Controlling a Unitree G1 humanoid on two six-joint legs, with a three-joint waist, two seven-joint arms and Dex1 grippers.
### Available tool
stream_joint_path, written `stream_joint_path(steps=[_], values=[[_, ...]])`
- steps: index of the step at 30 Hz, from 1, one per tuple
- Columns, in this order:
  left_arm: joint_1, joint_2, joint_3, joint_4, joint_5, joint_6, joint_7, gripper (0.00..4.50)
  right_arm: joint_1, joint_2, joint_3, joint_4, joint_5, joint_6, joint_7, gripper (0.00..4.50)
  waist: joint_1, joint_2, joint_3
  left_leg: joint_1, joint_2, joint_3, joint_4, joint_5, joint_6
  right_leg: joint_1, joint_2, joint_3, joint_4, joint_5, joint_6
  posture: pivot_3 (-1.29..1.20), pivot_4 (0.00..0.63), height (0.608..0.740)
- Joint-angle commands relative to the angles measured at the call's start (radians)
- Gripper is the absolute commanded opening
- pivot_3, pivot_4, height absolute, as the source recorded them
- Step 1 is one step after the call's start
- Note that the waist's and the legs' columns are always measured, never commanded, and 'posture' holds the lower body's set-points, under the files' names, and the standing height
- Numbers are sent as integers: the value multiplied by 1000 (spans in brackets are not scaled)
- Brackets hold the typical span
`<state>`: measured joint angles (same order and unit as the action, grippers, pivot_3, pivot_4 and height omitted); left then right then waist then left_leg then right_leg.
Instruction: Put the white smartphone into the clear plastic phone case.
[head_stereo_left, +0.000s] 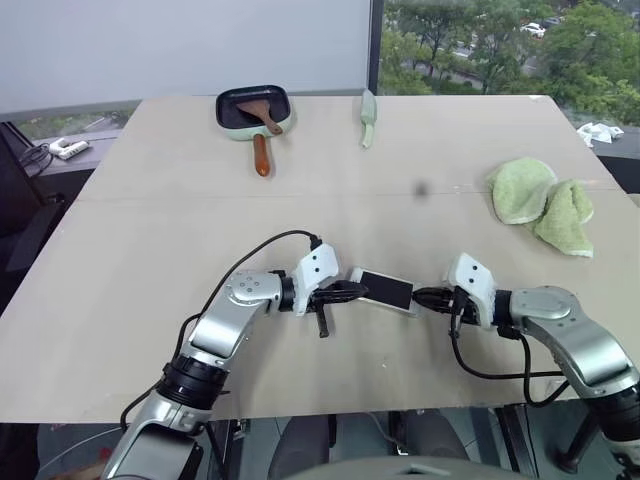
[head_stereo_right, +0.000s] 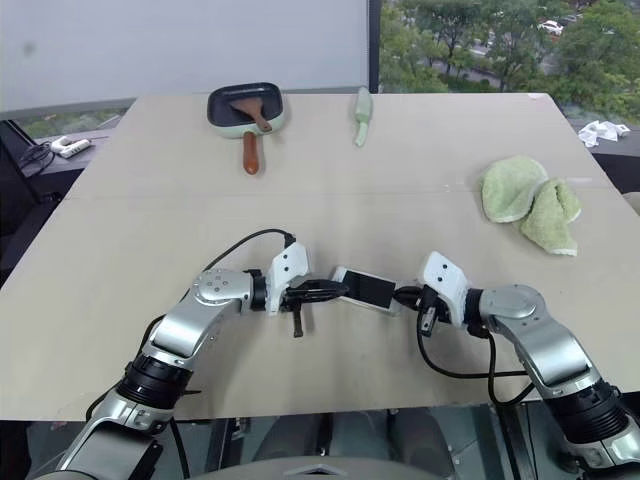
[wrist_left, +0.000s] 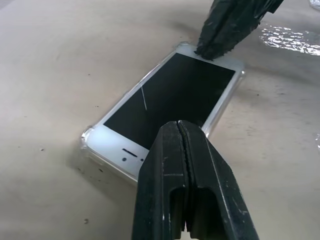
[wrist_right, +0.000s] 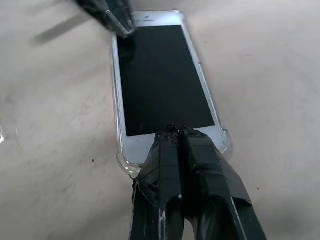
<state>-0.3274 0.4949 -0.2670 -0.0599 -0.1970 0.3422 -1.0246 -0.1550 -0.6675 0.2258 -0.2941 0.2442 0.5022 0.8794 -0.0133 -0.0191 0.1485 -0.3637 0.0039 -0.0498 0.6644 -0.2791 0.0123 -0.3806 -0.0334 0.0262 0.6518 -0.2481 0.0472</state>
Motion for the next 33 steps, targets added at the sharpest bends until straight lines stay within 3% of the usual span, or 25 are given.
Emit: stream_joint_path(steps=[1, 9, 18, 27, 33], values=[[-1, 0, -1, -14, 0, -13, 3, 0, 52, -8, 90, 41, -17, 15, 56, 71, 0, 0, 0, 0, 0, 0, -1, 0, 0, 0, 0, 0, -1, 0, 0, 0, 150, 740], [5, 4, -3, -12, 3, -19, 5, 0, 55, 52, 33, 37, 35, -88, 81, 71, -5, 0, 1, 0, 0, -1, -5, 0, 0, 0, 0, -1, -5, 0, 0, 0, 150, 740], [3, 4, -5, -9, 9, -23, 4, 0, 47, -25, 100, 77, -97, -16, 49, 71, 0, 1, 2, 0, 1, -1, -6, 0, 0, 0, 0, -1, -5, 0, -1, 0, 150, 740], [3, 2, -2, -8, 10, -24, 8, 0, -39, -4, 57, -34, 22, 330, -6, 71, 1, 1, 2, 1, 1, -1, -6, 0, 0, 1, -1, -1, -6, -1, -2, 0, 150, 740], [3, -13, 22, -33, -17, -21, 20, 0, -81, 74, -97, -92, 189, 312, 25, 71, 0, 3, 4, -2, 1, -2, -6, 0, 0, -1, -1, -2, -6, 0, -1, 0, 150, 740]])
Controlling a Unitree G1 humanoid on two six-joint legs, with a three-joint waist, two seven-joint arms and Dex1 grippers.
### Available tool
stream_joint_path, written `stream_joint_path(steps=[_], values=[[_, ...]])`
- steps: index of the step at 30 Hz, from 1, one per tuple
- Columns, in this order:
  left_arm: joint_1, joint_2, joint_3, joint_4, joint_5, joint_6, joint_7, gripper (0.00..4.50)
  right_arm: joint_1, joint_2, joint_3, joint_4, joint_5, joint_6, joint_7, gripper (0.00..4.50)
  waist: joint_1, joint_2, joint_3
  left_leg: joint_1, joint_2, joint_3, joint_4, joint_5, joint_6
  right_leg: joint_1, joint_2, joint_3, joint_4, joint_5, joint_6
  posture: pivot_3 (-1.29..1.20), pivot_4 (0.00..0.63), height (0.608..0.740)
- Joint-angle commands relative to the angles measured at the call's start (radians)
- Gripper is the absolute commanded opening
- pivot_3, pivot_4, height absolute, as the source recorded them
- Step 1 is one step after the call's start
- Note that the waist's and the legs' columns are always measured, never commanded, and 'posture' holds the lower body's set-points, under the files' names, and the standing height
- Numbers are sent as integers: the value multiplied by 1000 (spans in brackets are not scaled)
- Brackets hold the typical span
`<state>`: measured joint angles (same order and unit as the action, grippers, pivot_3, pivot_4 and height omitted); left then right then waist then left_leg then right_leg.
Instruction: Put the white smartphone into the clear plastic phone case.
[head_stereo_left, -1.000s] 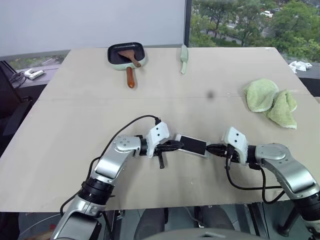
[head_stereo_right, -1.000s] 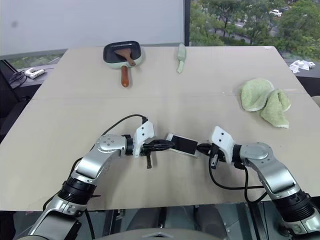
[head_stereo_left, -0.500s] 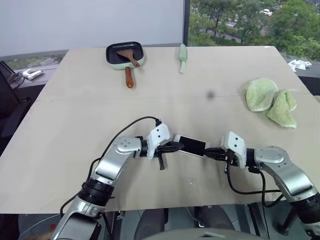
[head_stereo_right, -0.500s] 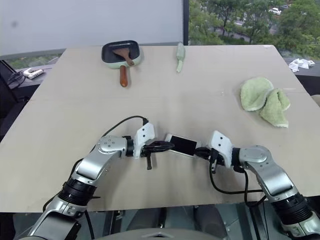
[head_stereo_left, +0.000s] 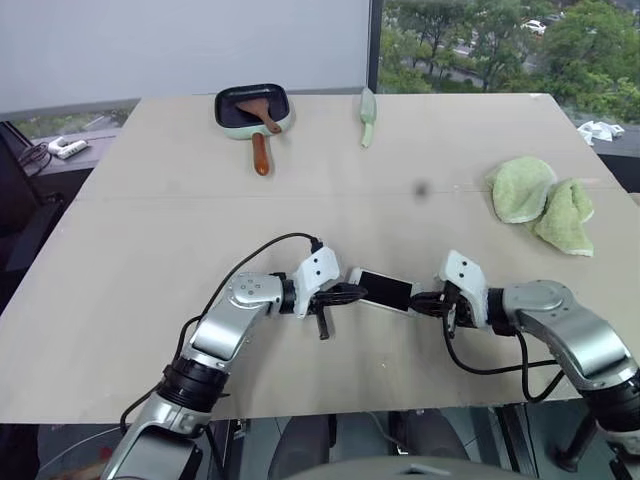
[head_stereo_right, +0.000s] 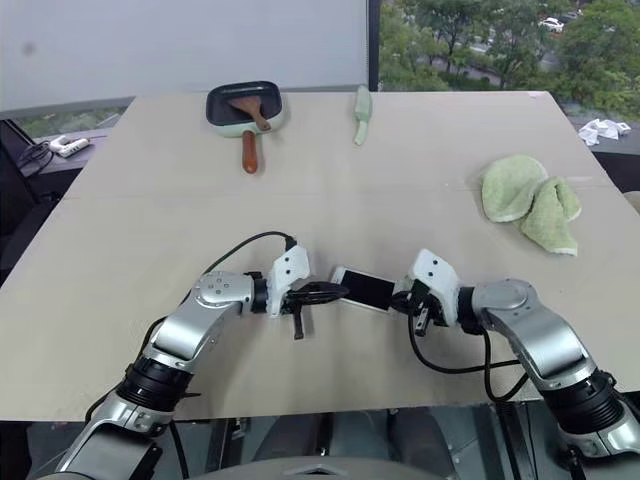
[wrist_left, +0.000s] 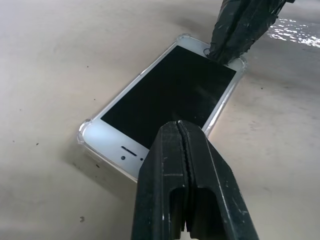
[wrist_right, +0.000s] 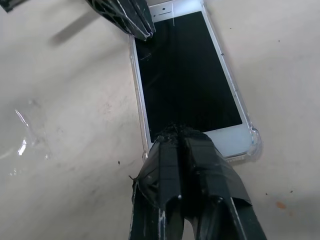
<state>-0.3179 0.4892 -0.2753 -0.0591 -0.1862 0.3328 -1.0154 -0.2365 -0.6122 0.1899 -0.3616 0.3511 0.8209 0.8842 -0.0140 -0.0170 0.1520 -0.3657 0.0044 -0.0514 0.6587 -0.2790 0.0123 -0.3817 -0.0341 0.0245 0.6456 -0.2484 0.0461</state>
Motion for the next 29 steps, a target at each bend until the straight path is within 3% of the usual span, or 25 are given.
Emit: stream_joint_path(steps=[1, 8, 10, 11, 12, 14, 18, 19, 22, 29], values=[[-5, -10, 39, -47, -39, -7, 13, 0, 3, 24, -86, -31, 106, -19, 29, 71, 1, 2, 1, -4, 0, 0, 0, 0, 0, -4, 0, 0, 0, 0, 0, 0, 150, 740], [52, 5, 167, -192, -145, 48, 66, 0, 37, 55, -274, -8, 221, -145, 44, 71, 3, 2, 2, -24, -1, -1, 8, 0, 0, -23, -2, -1, 7, 1, 1, 0, 150, 740], [79, 19, 212, -225, -154, 41, 92, 0, 78, 28, -295, -6, 219, -173, 69, 623, 3, 2, 2, -25, -1, -1, 8, 0, 0, -24, -2, -1, 7, 1, 1, 0, 150, 740], [100, 27, 238, -241, -165, 39, 100, 496, 102, 19, -306, -3, 215, -191, 72, 1196, 4, 2, 2, -25, -1, -2, 8, 0, 0, -24, -2, -2, 7, 1, 0, 0, 150, 740], [128, 38, 268, -255, -173, 35, 108, 536, 132, 3, -315, 2, 201, -217, 80, 1464, 4, 3, 2, -25, -1, -2, 8, 0, 0, -24, -2, -2, 7, 1, 0, 0, 150, 740], [209, 82, 322, -275, -176, 14, 96, 1194, 214, -38, -334, 17, 175, -277, 117, 2220, 3, 3, 3, -25, -1, -2, 8, 0, 0, -24, -2, -2, 8, 1, 0, 0, 150, 740], [348, 173, 376, -254, -98, -94, 91, 3165, 327, -82, -409, 54, 166, -419, 184, 4220, 3, 6, 5, -25, -1, 0, 8, 0, 0, -24, -2, -1, 8, 1, 0, 0, 150, 740], [372, 189, 389, -249, -96, -109, 84, 3611, 352, -101, -416, 70, 140, -466, 203, 4500, 3, 6, 6, -25, -1, 0, 8, 0, 0, -24, -2, -1, 8, 1, 0, 0, 150, 740], [444, 213, 453, -256, -140, -117, 68, 4429, 426, -139, -454, 110, 106, -561, 241, 4500, 4, 6, 7, -20, -1, 2, 9, 0, 0, -21, -2, 1, 8, 0, 0, 0, 150, 740], [545, 236, 526, -316, -203, -130, 29, 4429, 486, -169, -505, 165, 121, -628, 274, 4500, 4, 6, 9, -15, 0, 3, 9, 0, 0, -15, -2, 2, 8, -2, -3, 0, 150, 740]])
